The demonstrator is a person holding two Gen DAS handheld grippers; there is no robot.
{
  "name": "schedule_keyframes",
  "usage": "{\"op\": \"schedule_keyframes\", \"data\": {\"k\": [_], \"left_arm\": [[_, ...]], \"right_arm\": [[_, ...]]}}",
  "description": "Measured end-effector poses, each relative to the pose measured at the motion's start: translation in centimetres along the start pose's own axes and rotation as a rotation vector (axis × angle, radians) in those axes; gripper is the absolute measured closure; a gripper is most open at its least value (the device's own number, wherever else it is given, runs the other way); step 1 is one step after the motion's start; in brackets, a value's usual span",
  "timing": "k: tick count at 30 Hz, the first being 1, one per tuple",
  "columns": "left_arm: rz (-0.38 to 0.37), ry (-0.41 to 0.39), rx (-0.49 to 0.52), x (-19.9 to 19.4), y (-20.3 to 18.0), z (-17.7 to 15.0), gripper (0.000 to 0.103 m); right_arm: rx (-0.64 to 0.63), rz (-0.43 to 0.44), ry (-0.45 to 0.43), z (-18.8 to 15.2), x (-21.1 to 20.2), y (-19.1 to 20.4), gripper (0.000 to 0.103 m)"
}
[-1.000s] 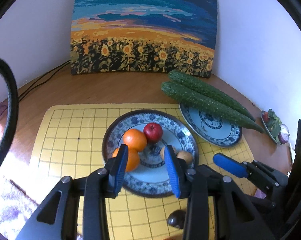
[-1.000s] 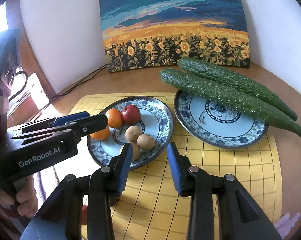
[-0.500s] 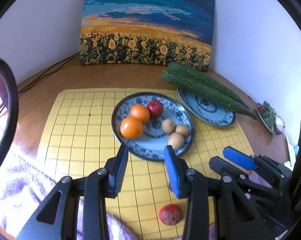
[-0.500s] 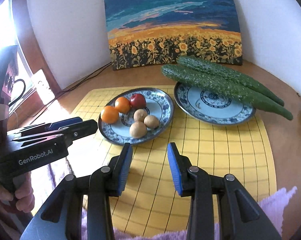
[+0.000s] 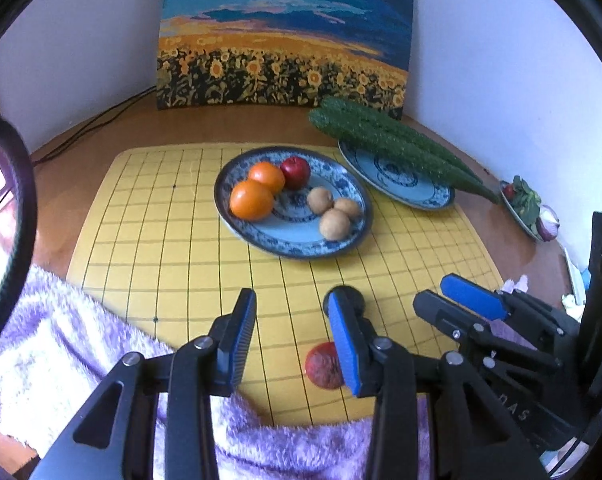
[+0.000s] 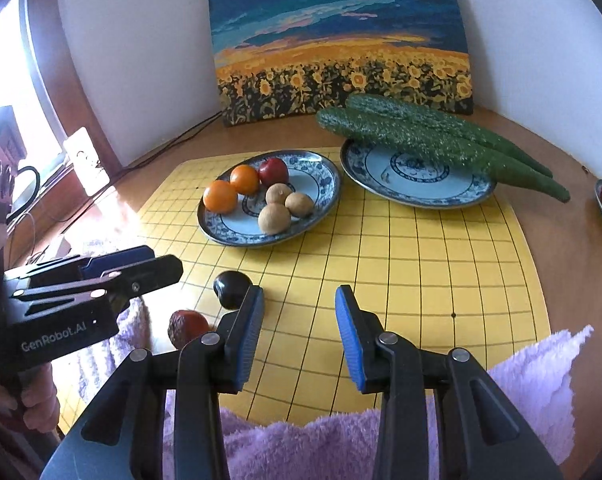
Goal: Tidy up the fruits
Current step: 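Withdraw both grippers toward the shriveled red fruit and dark plum, then grasp the shriveled red fruit with the left gripper while the right gripper grasps the dark plum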
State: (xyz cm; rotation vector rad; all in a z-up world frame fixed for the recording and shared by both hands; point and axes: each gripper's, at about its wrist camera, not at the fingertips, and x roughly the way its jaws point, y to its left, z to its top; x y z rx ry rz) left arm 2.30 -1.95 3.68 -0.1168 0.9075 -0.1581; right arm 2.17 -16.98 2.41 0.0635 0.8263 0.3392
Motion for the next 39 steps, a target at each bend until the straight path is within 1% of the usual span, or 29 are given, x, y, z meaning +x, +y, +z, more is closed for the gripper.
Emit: {"op": "schedule_keyframes", "data": {"k": [8, 12, 23, 35, 39], "left_arm": [[-0.027, 0.023, -0.001, -0.1, -0.3, -1.5, 0.064], [-0.04, 0.035, 0.014, -0.1, -0.9, -2.1, 0.064], [-0.052, 0.057, 0.024, 0.7, -1.4, -2.4, 0.064], [-0.071, 0.058, 0.039, 1.1, -1.7, -2.4, 0.064], [-0.066, 0.055, 0.051, 1.2, -1.8, -2.6, 0.071]], "right_arm": [[0.003, -0.003, 0.01, -1.2, 0.0, 0.1, 0.065], [0.008, -0.002, 0.009, -1.5, -0.1, 0.0, 0.065], [0.02, -0.003, 0.013, -1.9, -0.2, -0.4, 0.065], [0.021, 0.002, 0.012, -1.9, -0.1, -0.3, 0.065], [0.021, 0.002, 0.014, -1.9, -0.1, -0.4, 0.065]]}}
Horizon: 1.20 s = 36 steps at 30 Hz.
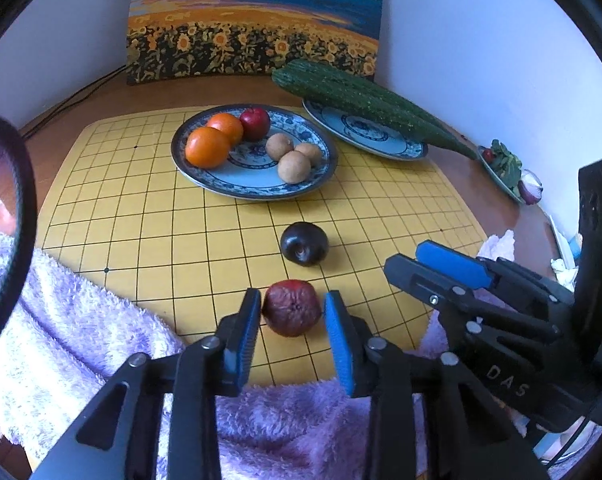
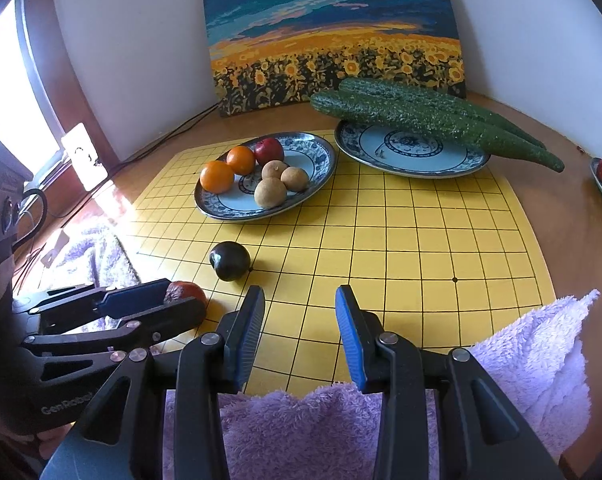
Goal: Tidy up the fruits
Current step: 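Grasp the shriveled red fruit with the left gripper while the right gripper grasps the dark plum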
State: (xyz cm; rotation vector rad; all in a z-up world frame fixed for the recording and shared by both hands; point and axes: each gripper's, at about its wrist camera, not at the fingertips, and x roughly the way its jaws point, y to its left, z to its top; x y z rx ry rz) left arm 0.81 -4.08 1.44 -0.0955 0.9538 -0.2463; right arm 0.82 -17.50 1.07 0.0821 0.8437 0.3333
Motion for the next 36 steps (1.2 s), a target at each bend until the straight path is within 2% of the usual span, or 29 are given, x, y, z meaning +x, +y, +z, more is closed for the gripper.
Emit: {"op": "schedule_keyframes", "data": {"k": [8, 20, 36], "left_arm": [[0.004, -0.02, -0.007, -0.5, 0.5, 0.0, 0.071], [0.081, -0.073, -0.04, -1.3, 2.7, 0.7, 0.071], [0.116, -0.087, -0.101, -1.2, 5.3, 1.0, 0.071]], "right_arm": [[-0.004, 0.005, 0.006, 0.1, 0.3, 0.3, 0.065], [-0.017, 0.017, 0.016, 0.4, 1.0, 1.2, 0.065], [-0.077, 0.034, 0.046, 1.7, 3.4, 4.1, 0.065]]}}
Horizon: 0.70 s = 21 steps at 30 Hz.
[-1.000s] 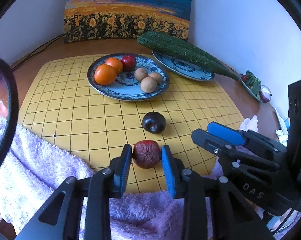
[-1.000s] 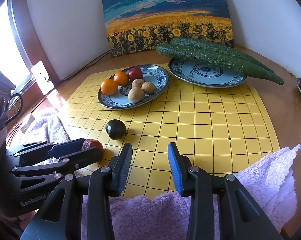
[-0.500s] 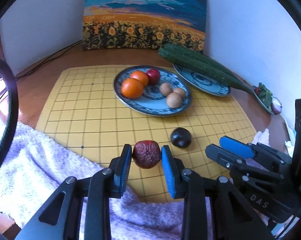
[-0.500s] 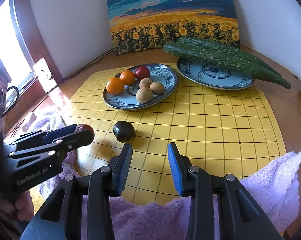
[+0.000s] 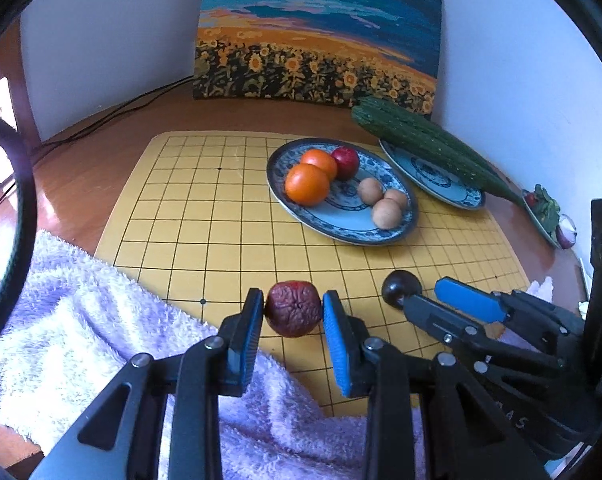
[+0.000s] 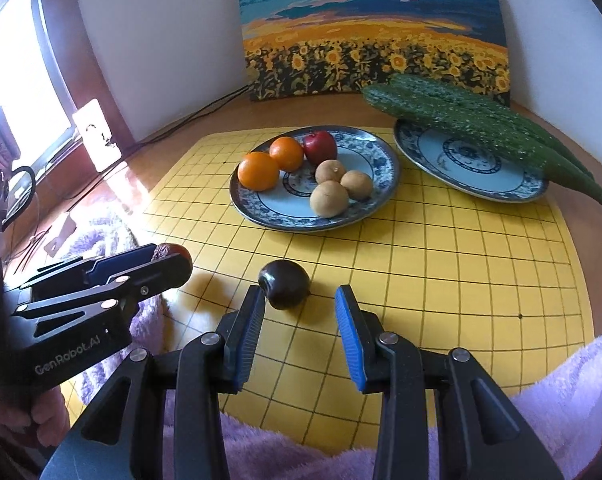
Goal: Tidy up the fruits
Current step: 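Grasp the shriveled red fruit with the left gripper while the right gripper grasps the dark plum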
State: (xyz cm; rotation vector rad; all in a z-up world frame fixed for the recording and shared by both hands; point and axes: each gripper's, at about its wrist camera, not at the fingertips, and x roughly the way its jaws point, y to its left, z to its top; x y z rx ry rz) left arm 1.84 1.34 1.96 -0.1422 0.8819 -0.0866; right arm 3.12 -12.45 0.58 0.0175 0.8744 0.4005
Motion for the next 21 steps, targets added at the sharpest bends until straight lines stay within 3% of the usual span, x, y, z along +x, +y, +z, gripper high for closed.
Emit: {"op": "schedule_keyframes", "data": {"k": [21], "left_arm": [[-0.007, 0.013, -0.024, 0.7, 0.9, 0.3, 0.071]], "right_arm": [[-0.012, 0.004, 0.018, 0.4, 1.8, 0.7, 0.066]]}}
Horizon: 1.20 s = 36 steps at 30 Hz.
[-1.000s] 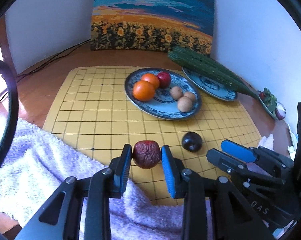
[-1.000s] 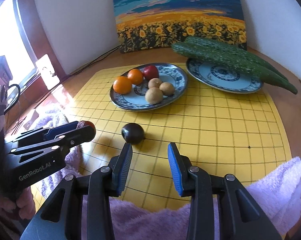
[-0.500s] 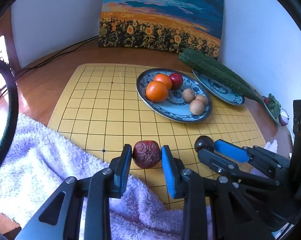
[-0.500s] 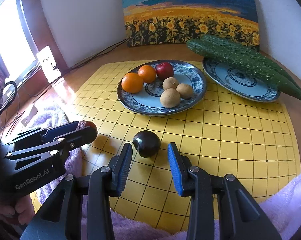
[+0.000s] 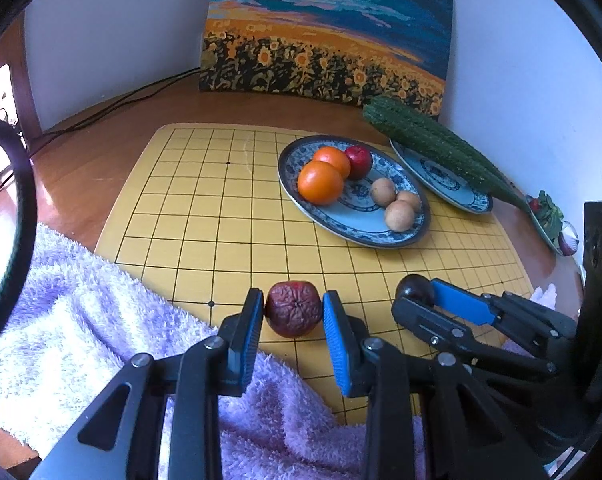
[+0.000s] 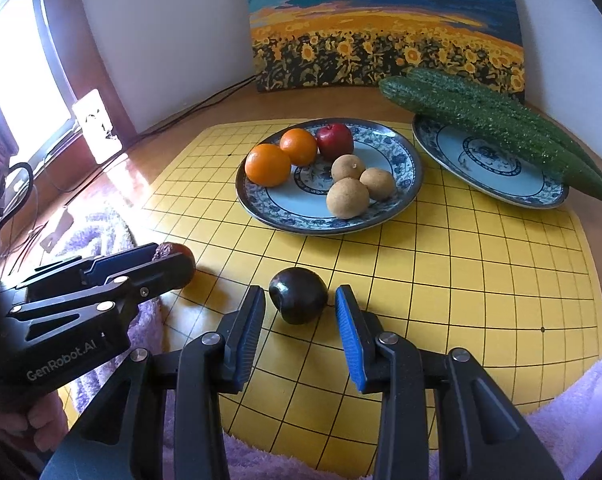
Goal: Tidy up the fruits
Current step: 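Grasp the shriveled red fruit with the left gripper while the right gripper grasps the dark plum, then lower both fruits onto the plate beside the others and open both grippers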
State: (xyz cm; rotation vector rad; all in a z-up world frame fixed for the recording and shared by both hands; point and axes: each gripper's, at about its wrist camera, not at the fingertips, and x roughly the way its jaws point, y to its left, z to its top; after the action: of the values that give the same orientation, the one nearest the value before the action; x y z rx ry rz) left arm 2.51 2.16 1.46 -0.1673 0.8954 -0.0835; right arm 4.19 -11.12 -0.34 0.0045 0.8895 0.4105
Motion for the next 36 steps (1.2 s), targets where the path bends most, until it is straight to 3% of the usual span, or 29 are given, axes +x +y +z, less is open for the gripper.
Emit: {"op": "schedule_keyframes", "data": {"k": [2, 8, 36], "left_arm": [[0.001, 0.002, 0.0, 0.1, 0.0, 0.0, 0.071], [-0.002, 0.002, 0.0, 0.1, -0.1, 0.0, 0.071], [-0.024, -0.038, 0.047, 0.7, -3.2, 4.4, 0.071]], "right_arm": [[-0.002, 0.006, 0.0, 0.0, 0.0, 0.0, 0.071], [0.008, 0.019, -0.001, 0.1, 0.0, -0.2, 0.073], [0.017, -0.009, -0.055, 3.0, -2.1, -2.5, 0.073]]}}
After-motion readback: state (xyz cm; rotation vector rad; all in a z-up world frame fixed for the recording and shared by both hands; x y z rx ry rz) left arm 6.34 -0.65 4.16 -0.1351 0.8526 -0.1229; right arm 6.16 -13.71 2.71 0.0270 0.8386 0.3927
